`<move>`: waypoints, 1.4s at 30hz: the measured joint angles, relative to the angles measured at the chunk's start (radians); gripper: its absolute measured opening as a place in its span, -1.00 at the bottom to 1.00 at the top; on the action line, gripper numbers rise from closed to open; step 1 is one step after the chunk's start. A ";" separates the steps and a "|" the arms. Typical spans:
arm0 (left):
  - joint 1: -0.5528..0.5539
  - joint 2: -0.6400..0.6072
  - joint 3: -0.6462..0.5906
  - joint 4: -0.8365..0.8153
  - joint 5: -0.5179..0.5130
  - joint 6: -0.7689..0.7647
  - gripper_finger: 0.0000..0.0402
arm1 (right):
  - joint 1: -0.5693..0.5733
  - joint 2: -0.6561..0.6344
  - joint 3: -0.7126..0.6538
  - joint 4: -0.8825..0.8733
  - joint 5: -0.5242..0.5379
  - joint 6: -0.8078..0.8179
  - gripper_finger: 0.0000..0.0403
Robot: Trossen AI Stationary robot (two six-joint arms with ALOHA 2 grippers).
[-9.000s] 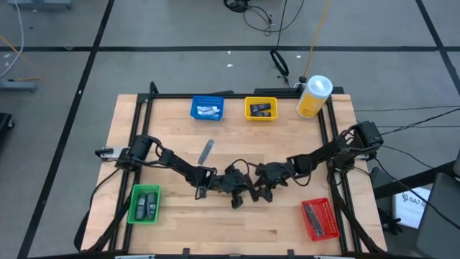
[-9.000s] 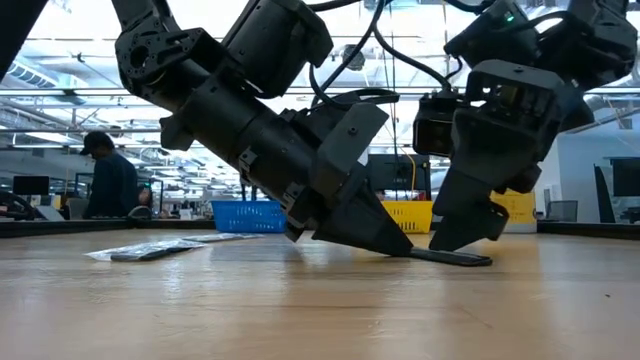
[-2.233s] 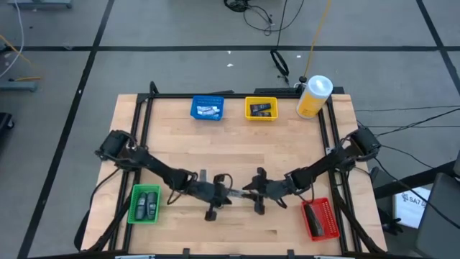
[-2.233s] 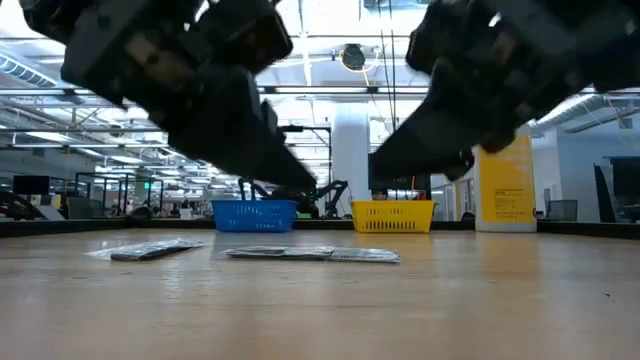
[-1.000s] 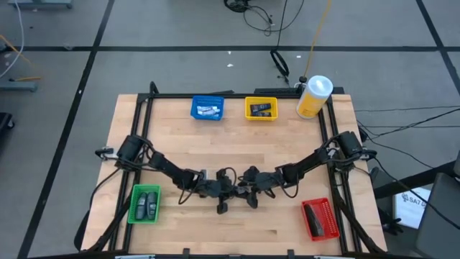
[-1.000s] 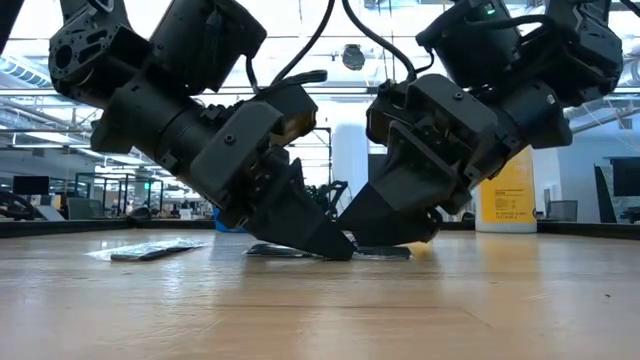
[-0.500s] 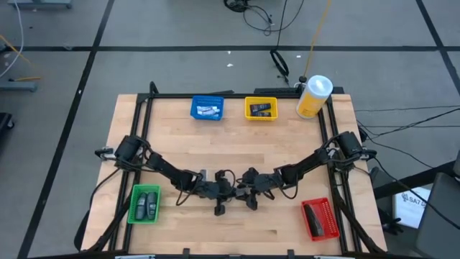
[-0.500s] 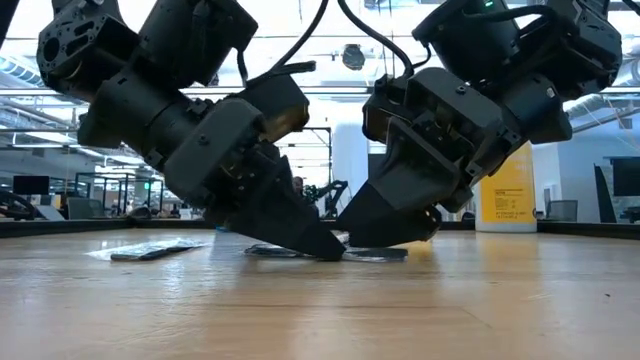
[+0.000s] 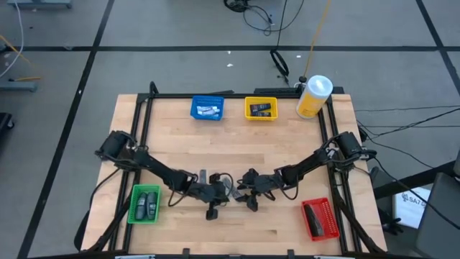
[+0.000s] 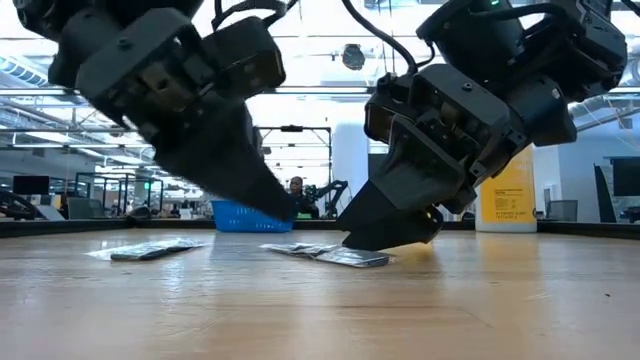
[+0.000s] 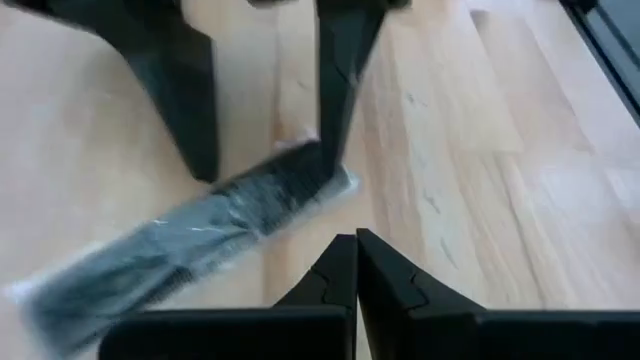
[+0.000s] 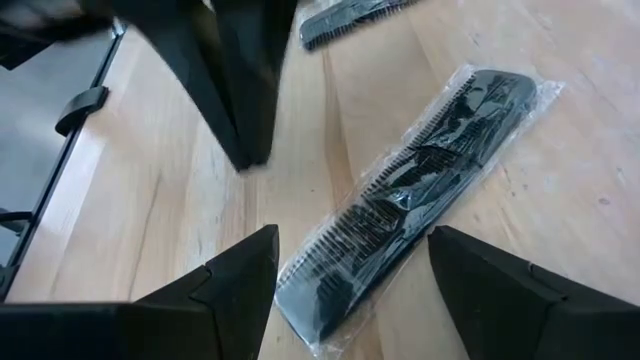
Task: Pick & Place Travel size toiletries
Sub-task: Put the black hair comb into the red bin
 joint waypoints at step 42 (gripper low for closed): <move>0.085 0.202 0.001 0.186 0.054 -0.068 -0.96 | 0.015 -0.063 -0.002 0.115 -0.042 -0.040 0.24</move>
